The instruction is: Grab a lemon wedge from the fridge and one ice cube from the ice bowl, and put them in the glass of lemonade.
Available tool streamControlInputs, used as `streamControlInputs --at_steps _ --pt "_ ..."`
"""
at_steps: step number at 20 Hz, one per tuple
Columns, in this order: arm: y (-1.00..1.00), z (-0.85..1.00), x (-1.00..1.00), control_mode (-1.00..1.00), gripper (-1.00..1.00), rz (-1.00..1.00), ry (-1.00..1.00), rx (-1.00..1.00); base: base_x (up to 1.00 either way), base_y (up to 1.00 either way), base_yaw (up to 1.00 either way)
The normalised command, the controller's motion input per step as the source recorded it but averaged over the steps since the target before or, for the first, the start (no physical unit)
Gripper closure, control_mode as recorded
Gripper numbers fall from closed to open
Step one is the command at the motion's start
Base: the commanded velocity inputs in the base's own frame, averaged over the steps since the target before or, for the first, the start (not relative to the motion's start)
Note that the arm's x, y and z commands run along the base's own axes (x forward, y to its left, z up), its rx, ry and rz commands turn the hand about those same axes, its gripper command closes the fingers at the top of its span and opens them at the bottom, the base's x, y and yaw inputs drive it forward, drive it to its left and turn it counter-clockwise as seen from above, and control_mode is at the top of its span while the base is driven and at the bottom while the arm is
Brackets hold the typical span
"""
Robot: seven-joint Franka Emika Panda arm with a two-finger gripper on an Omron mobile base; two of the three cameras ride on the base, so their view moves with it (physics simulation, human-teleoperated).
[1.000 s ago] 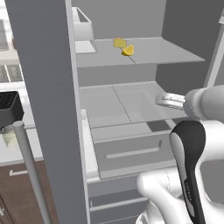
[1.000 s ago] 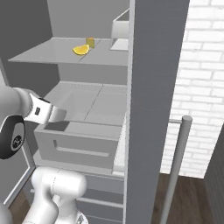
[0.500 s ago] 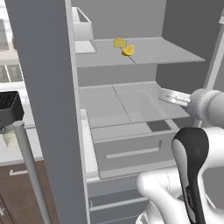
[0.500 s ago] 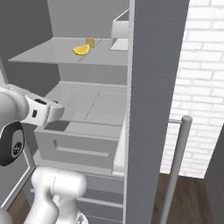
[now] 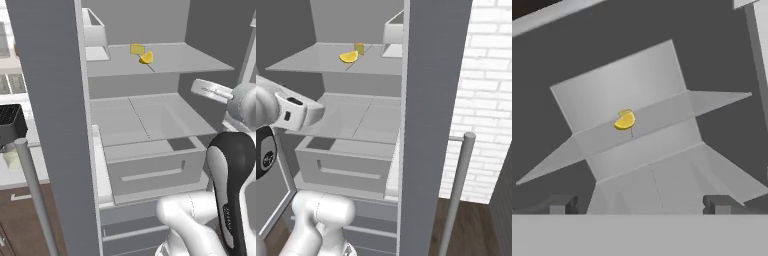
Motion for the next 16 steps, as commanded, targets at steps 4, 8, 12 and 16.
streamControlInputs --at_steps 4,8,12,16 --pt "0.03 0.99 0.07 -1.0 -1.0 0.03 0.2 -0.01 0.0 0.0 0.0" --pt "0.05 0.07 0.78 -1.0 -1.0 0.0 0.16 -0.01 0.0 0.0 0.0" --pt "0.09 -0.25 0.73 -1.0 -1.0 -0.02 0.04 0.0 0.0 0.0 0.0" --pt "0.44 -0.05 0.87 -1.0 -1.0 0.0 0.01 -0.03 0.0 0.0 0.0"
